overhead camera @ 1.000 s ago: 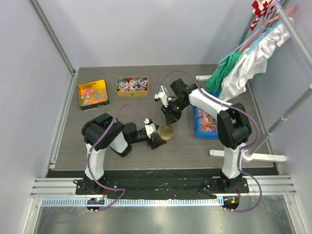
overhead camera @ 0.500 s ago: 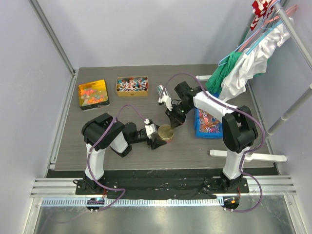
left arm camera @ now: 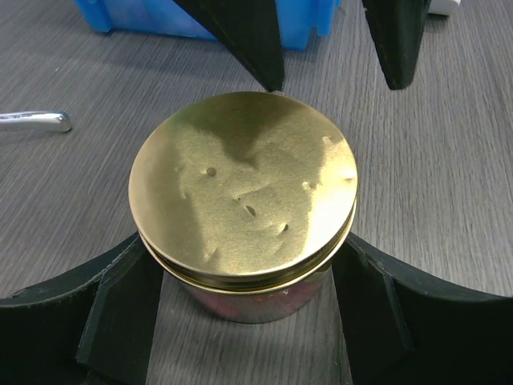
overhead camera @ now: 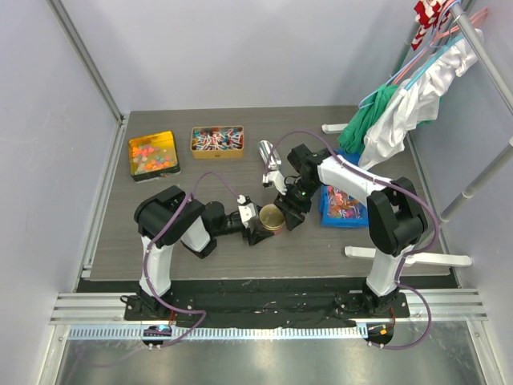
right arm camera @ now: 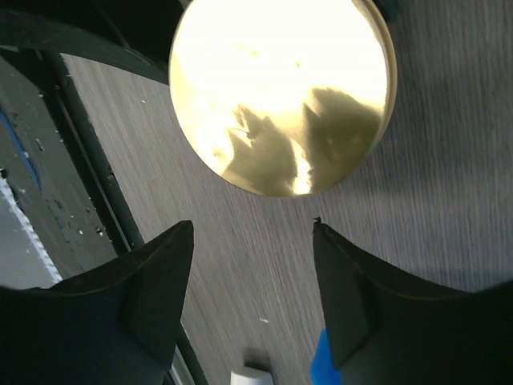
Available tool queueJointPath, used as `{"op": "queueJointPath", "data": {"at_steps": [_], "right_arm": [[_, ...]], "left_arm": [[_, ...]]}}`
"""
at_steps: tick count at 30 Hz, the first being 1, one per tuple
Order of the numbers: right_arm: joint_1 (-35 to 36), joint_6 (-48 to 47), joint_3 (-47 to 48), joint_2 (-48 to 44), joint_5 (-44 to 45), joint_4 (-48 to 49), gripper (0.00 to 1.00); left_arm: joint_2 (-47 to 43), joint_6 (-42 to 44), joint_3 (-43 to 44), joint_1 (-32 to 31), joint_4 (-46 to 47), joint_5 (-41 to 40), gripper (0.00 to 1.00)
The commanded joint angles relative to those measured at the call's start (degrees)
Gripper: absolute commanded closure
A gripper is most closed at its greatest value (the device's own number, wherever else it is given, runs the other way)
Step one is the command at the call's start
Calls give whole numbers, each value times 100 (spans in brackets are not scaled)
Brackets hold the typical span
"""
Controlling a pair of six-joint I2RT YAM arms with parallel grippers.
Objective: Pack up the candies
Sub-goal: Screw the bottle lid onto the packing bottle.
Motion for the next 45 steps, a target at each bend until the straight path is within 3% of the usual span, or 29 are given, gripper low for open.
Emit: {"op": "queueJointPath", "data": {"at_steps": [1,2,5,10,14,25,38,45], "right_arm": [[78,-543,259,-501,1076,60,22],[78,-649,242,-571,1228,157,10],[78,-1255,189,-835,1317,491,1],[149,-1834,92,-976,1099,958,0],[183,-3171,-452,-1100,317,1107,0],[351,-3305,-181,-485,-431,1309,0],[439,-3015,215,-10,-590,1336,1],[447,-2725,154,-45,-704,1327,9]], "left_arm": [[183,-28,-20,63,743,-216,69],[183,-37,-29,63,743,-224,69],[183,-37,-20,63,743,-216,68],[183,-28,-20,72,743,-198,69],[183,-37,-20,72,743,-189,68],[192,-45,-11,90,743,-128,69],[201,-37,-3,99,743,-110,68],[201,-54,6,99,743,-93,69]]}}
